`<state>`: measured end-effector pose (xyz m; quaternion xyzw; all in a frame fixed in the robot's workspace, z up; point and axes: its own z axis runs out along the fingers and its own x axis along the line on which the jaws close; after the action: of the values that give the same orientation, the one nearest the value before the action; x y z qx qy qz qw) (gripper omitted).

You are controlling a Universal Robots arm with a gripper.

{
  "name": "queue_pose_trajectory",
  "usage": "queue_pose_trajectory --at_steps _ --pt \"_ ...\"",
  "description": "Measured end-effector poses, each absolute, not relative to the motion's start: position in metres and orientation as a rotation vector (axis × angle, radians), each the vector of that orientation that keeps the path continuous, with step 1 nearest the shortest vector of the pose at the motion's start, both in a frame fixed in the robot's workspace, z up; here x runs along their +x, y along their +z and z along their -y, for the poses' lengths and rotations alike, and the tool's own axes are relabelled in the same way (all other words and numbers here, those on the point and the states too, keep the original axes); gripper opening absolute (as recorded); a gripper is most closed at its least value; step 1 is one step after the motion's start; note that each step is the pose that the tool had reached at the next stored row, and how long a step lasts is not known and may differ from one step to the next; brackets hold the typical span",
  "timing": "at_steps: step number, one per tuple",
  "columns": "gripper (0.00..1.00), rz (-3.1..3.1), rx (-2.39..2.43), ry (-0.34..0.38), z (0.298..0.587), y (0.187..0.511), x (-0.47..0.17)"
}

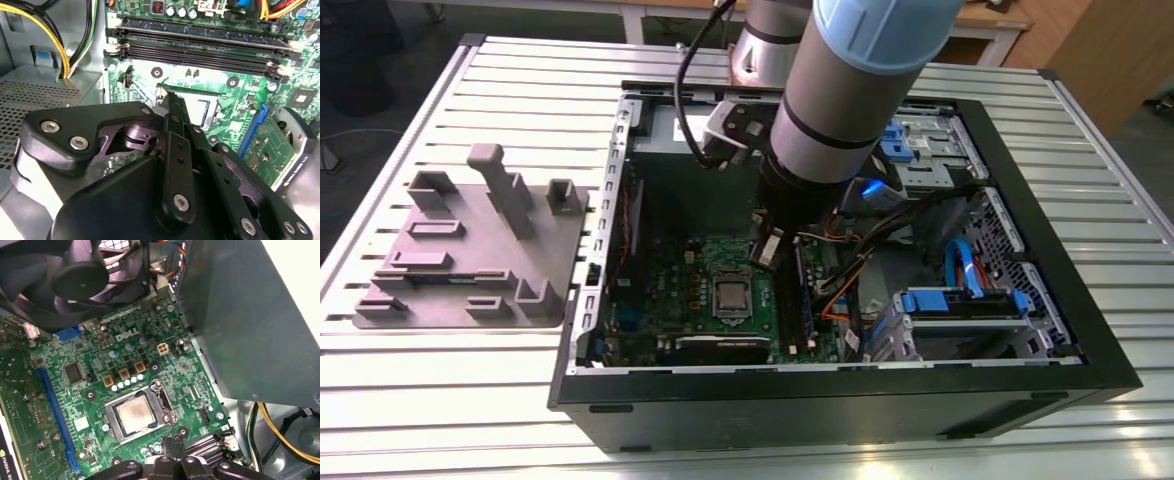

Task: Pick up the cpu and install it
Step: 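Install the first cpu locking lever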

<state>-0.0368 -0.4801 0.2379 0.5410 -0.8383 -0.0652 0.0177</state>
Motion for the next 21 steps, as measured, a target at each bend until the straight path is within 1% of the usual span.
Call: queue_pose_trajectory --at_steps 9,14,21 --pt "0.11 2.599 1.687 -0.201 0.4801 0.2375 -0.0367" --pt "0.11 2.523 1.790 -0.198 0.4802 0.2366 -0.0368" --pt "0.11 2.499 1.827 -0.194 0.4853 0.2365 -0.0374"
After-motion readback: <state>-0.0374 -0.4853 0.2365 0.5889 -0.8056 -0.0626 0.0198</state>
